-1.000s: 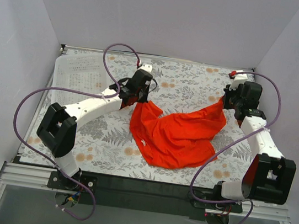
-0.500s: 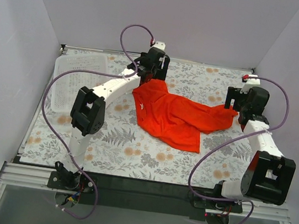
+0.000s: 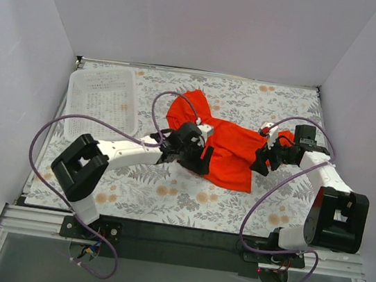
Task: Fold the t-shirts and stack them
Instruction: Flatten the tshirt out
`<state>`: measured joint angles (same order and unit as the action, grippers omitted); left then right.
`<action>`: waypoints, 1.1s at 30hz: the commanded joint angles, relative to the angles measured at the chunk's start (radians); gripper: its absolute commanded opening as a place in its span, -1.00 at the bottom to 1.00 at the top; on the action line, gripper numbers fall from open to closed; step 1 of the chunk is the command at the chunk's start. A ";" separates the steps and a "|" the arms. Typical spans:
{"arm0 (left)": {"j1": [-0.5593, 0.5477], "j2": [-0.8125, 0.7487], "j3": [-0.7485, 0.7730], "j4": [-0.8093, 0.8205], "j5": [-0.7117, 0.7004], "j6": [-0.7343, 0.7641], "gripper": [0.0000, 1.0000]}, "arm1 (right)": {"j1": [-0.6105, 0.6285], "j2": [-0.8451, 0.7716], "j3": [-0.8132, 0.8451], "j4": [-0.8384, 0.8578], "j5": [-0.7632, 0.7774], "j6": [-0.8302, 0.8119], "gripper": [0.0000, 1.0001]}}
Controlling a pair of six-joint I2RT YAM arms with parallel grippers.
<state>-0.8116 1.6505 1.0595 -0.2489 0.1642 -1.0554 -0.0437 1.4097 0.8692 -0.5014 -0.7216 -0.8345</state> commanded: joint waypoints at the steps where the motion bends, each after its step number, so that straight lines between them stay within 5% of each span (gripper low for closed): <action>1: -0.063 0.066 0.029 0.097 -0.055 -0.069 0.17 | -0.005 -0.002 0.002 -0.055 -0.029 0.028 0.30; 10: -0.162 0.236 0.143 -0.065 -0.446 -0.230 0.01 | -0.054 -0.012 -0.009 -0.045 -0.030 0.080 0.32; 13: -0.164 0.267 0.137 -0.058 -0.492 -0.249 -0.54 | -0.087 -0.020 -0.009 -0.046 -0.036 0.086 0.32; 14: -0.166 0.270 0.137 -0.055 -0.497 -0.245 -0.93 | -0.093 -0.025 -0.009 -0.048 -0.036 0.086 0.32; 15: -0.166 0.270 0.135 -0.046 -0.500 -0.233 -1.00 | -0.096 -0.029 -0.010 -0.048 -0.035 0.087 0.32; 19: -0.185 0.180 0.096 -0.073 -0.468 -0.151 -1.00 | -0.123 -0.070 -0.006 -0.055 0.032 0.071 0.33; 22: -0.212 -0.016 0.039 -0.185 -0.315 -0.106 -1.00 | -0.159 -0.104 0.016 -0.054 0.120 0.049 0.35; 26: -0.227 -0.298 -0.175 -0.308 -0.094 -0.208 -1.00 | -0.208 -0.098 0.054 -0.054 0.151 0.043 0.36; 30: -0.227 -0.411 -0.352 -0.363 -0.003 -0.342 -0.99 | -0.212 -0.034 0.091 -0.051 0.125 0.086 0.37; 33: -0.225 -0.448 -0.397 -0.381 -0.082 -0.411 -0.30 | -0.212 0.059 0.137 -0.039 0.088 0.132 0.38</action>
<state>-1.0382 1.2083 0.7158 -0.5323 0.0757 -1.3537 -0.2558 1.3972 0.9401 -0.5507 -0.5941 -0.7525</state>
